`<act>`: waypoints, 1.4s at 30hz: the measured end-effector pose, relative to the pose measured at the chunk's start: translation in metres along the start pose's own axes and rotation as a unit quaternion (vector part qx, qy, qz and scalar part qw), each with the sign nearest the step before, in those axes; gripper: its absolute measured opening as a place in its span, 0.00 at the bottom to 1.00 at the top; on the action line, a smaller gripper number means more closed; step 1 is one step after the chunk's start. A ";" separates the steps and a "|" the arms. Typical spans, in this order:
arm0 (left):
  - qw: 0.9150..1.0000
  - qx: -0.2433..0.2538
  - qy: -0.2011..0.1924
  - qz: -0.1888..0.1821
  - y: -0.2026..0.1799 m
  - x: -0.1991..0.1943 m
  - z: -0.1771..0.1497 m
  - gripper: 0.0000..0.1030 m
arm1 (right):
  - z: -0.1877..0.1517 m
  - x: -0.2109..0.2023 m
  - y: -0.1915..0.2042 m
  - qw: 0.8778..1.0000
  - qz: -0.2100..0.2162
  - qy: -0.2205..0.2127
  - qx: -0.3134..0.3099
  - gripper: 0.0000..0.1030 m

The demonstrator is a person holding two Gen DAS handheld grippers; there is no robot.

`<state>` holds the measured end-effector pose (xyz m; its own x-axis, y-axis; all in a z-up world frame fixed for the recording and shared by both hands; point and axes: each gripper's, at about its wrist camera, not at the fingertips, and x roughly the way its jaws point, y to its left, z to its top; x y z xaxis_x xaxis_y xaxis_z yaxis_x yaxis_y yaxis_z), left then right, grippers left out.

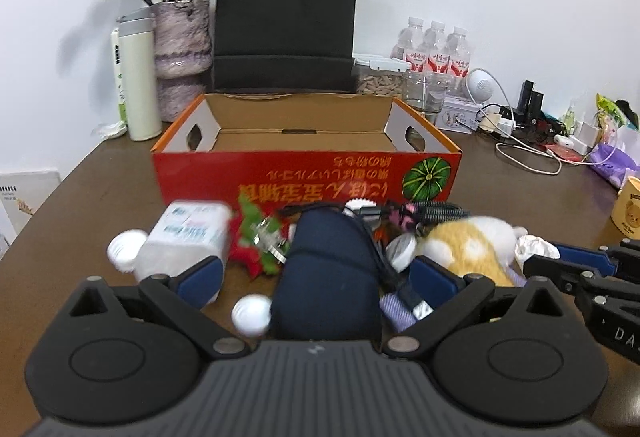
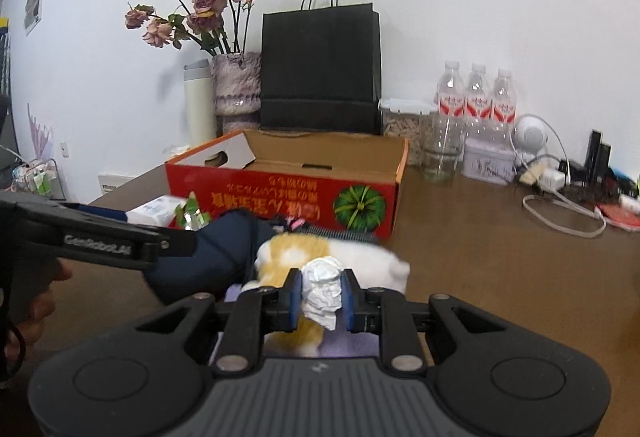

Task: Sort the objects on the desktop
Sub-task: 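Carry the tissue into the cardboard box with the right gripper while the left gripper grasps the navy case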

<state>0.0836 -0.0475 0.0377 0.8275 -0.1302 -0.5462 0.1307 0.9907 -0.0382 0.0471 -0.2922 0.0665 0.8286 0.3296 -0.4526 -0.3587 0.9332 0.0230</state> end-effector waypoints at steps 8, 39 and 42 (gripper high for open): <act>1.000 0.001 0.021 -0.004 -0.020 0.039 0.022 0.68 | 0.029 0.030 -0.015 0.999 -0.001 -0.013 -0.029 0.18; 0.998 -0.019 0.031 0.049 -0.040 0.067 0.035 0.04 | 0.029 0.046 -0.041 0.999 0.045 -0.029 0.006 0.18; 0.999 -0.022 0.001 0.041 -0.036 0.048 0.036 0.03 | 0.029 0.042 -0.040 0.998 0.043 -0.038 0.010 0.18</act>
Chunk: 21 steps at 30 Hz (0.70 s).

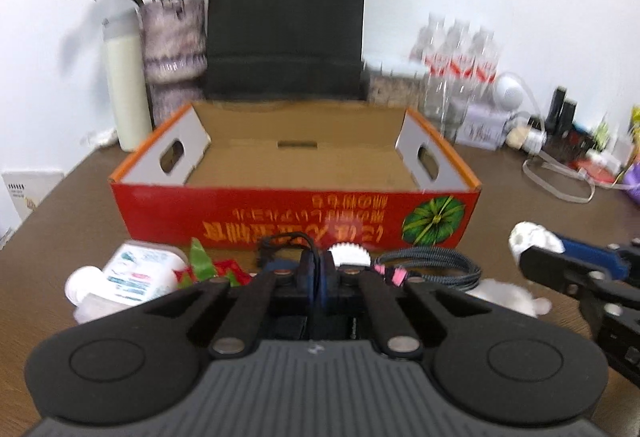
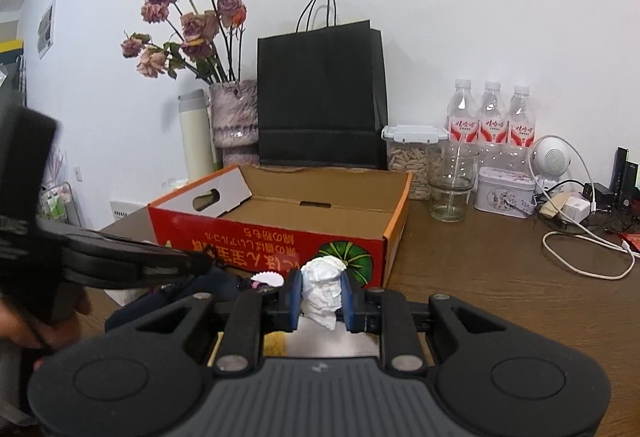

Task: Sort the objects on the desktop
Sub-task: 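Carry the tissue into the cardboard box with the right gripper while the left gripper grasps the navy case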

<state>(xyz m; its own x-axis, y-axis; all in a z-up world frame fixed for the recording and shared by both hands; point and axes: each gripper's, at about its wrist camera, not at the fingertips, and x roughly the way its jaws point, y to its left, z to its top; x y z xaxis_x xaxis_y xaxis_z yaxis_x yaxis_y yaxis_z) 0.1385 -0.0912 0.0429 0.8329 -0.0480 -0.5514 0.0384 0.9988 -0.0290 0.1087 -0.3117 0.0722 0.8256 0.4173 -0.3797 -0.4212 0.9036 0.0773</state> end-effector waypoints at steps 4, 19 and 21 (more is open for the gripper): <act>0.999 -0.003 -0.037 -0.004 0.008 -0.023 0.004 0.03 | 0.003 -0.004 0.004 1.000 -0.001 -0.014 0.005 0.18; 0.980 -0.013 -0.195 -0.027 0.046 -0.054 0.091 0.03 | 0.083 0.024 0.008 0.997 -0.007 -0.079 0.019 0.18; 0.979 -0.015 -0.202 -0.029 0.051 -0.044 0.103 0.03 | 0.094 0.039 0.007 0.996 -0.009 -0.082 0.024 0.18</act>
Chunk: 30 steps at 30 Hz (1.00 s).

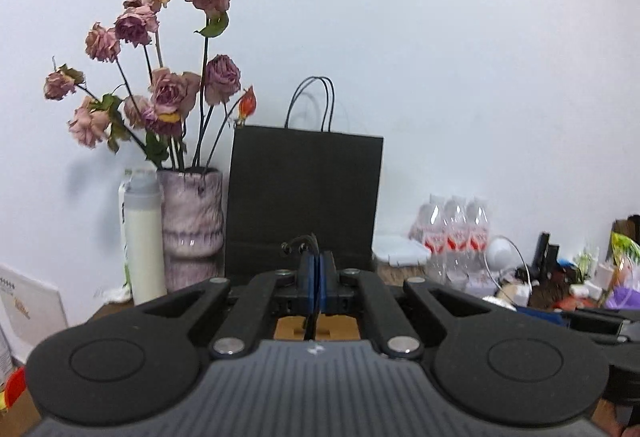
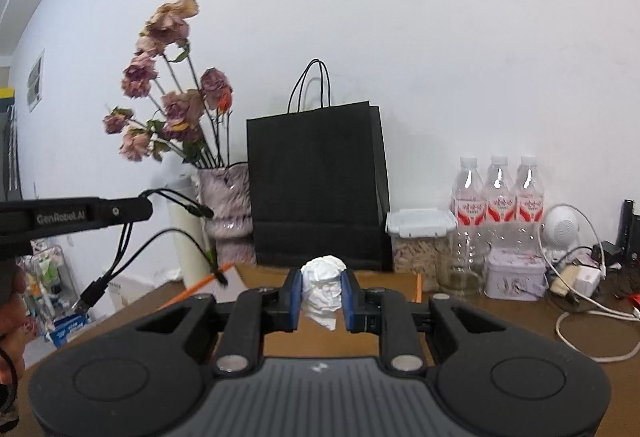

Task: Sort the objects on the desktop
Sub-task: 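Carry the tissue into the cardboard box with the right gripper while the left gripper grasps the navy case, then open the right gripper to drop the tissue into the box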

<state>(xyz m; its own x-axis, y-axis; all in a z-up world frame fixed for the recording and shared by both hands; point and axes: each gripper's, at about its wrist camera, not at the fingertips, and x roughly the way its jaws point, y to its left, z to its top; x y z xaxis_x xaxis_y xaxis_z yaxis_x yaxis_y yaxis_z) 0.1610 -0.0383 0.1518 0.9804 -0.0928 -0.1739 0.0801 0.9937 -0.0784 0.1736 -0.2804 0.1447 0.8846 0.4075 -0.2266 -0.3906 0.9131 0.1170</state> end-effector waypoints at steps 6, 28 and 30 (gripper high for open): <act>1.000 0.004 0.017 0.012 0.016 0.056 -0.013 0.03 | 0.002 0.065 -0.009 0.999 -0.006 0.034 0.015 0.18; 0.993 0.031 0.116 0.012 0.033 0.130 -0.074 0.83 | -0.042 0.152 -0.015 0.990 -0.021 0.141 -0.013 0.84; 0.994 0.036 0.106 0.011 0.033 0.123 -0.070 0.96 | -0.040 0.150 -0.016 0.989 -0.019 0.143 -0.008 0.91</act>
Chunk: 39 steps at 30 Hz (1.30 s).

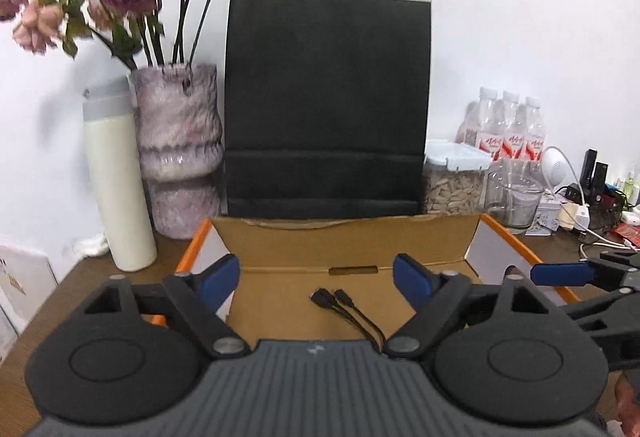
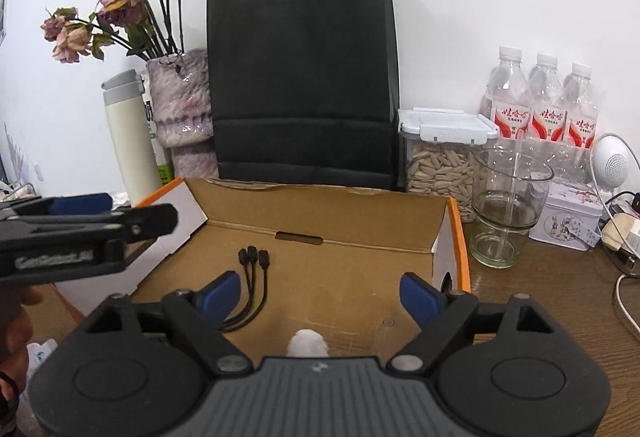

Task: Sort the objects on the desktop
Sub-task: 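Open the right gripper to drop the tissue into the box, then grasp the yellow-and-white plush dog with the right gripper while the left gripper grasps the navy case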

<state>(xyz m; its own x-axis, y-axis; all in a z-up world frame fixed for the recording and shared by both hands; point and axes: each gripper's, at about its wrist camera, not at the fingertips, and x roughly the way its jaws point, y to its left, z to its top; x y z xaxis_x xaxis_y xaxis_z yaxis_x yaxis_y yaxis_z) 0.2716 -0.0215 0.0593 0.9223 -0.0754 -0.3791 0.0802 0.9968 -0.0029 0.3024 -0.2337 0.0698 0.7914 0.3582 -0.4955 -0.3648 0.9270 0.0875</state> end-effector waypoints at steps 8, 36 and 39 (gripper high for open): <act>0.999 -0.020 -0.044 0.019 0.013 -0.052 0.009 1.00 | 0.010 -0.047 0.007 0.999 -0.006 -0.036 -0.002 1.00; 1.000 -0.018 0.018 0.015 0.013 -0.205 -0.112 1.00 | -0.127 -0.189 0.038 0.999 -0.024 0.020 -0.010 1.00; 0.999 -0.020 0.037 0.008 0.013 -0.210 -0.125 1.00 | -0.142 -0.194 0.036 0.999 -0.023 0.035 0.004 1.00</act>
<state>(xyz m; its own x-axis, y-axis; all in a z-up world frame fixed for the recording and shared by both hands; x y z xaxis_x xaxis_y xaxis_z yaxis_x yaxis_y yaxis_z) 0.0316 0.0112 0.0237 0.8923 -0.0586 -0.4476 0.0488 0.9982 -0.0336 0.0665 -0.2855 0.0463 0.7707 0.3067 -0.5585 -0.3248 0.9432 0.0699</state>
